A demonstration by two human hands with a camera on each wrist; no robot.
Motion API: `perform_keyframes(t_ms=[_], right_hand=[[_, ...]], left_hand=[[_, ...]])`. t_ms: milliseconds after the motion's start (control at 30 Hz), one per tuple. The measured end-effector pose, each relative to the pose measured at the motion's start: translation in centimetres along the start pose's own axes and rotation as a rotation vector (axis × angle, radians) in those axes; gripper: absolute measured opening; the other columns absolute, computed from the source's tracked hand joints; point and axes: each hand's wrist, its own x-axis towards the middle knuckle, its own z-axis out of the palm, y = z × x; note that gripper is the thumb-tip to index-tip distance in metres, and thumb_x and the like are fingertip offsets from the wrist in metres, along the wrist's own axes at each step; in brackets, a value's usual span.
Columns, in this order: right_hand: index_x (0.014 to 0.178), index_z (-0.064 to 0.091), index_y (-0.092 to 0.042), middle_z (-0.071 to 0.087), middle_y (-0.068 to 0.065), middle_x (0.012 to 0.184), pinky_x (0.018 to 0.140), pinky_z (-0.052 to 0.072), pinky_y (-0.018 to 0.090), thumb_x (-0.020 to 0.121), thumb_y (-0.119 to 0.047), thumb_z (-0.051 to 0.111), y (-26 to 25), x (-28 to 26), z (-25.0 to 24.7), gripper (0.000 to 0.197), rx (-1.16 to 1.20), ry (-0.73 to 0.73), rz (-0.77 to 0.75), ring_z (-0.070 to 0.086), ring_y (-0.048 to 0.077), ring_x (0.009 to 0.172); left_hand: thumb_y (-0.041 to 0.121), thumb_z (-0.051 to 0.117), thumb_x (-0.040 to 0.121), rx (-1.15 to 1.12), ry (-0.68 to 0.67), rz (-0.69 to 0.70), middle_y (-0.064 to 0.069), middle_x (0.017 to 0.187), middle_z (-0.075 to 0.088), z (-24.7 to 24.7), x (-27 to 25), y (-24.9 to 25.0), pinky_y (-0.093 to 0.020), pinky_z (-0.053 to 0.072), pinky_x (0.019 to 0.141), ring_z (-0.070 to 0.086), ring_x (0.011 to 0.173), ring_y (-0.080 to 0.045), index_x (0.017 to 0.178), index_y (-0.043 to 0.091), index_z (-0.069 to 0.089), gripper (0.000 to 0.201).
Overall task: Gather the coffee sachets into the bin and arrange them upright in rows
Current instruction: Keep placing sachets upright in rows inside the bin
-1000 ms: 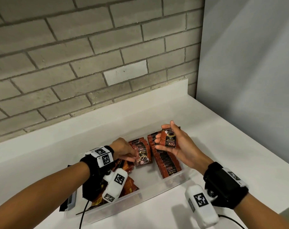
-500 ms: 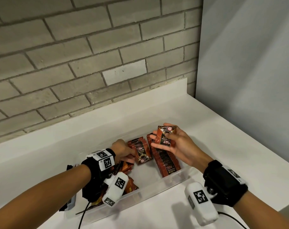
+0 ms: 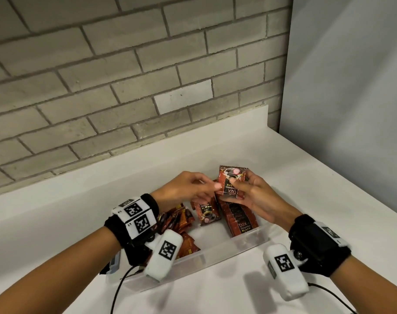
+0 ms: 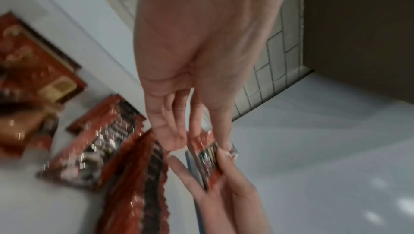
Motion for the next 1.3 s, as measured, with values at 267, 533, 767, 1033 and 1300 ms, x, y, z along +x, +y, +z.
perform_keyframes(t_ms=[267,533,767,1033,1300], right_hand=[[0.115,0.054,-0.012,0.07,0.003,0.106,0.09,0.052,0.035,0.096,-0.008,0.051,0.0,-0.2,0.1,0.019,-0.118,0.011,-0.065,0.066,0.018,0.1],[0.106,0.061,-0.009,0.071,0.007,0.098,0.08,0.055,0.027,0.082,-0.02,0.068,0.6,-0.3,0.6,0.028,-0.324,-0.001,-0.094,0.069,0.022,0.094],[0.099,0.06,-0.016,0.064,-0.003,0.096,0.082,0.046,0.021,0.089,-0.023,0.064,0.4,-0.7,0.4,0.012,-0.664,0.12,-0.256,0.061,0.012,0.094],[0.106,0.066,-0.019,0.061,-0.019,0.087,0.071,0.044,0.01,0.097,-0.026,0.054,0.7,-1.5,5.0,0.017,-1.375,-0.627,0.095,0.057,-0.004,0.08],[0.103,0.058,-0.007,0.055,0.0,0.086,0.053,0.046,0.017,0.098,-0.018,0.046,3.2,1.2,8.1,0.016,-1.464,-0.488,0.628,0.053,0.012,0.071]], left_hand=[[0.005,0.07,0.082,-0.317,0.153,-0.03,-0.009,0.089,0.069,1.2,1.0,0.7,-0.022,0.058,0.071,0.067,0.075,-0.014,0.099,0.005,0.063,0.018],[0.006,0.066,0.087,0.061,0.226,0.136,-0.005,0.088,0.067,-0.5,1.7,0.2,-0.018,0.054,0.064,0.063,0.072,-0.01,0.104,0.006,0.069,0.017],[0.007,0.078,0.077,0.383,0.175,0.008,-0.004,0.079,0.071,-0.9,3.6,-2.6,-0.017,0.055,0.07,0.062,0.066,-0.007,0.094,0.007,0.076,0.017],[0.004,0.081,0.071,0.518,0.123,-0.008,0.0,0.066,0.066,-0.3,4.9,-3.4,-0.026,0.056,0.07,0.064,0.068,-0.016,0.088,0.003,0.076,0.017],[0.002,0.078,0.075,0.504,0.158,0.041,-0.016,0.088,0.074,-0.8,4.5,-3.0,-0.027,0.057,0.073,0.063,0.064,-0.015,0.092,0.0,0.074,0.018]])
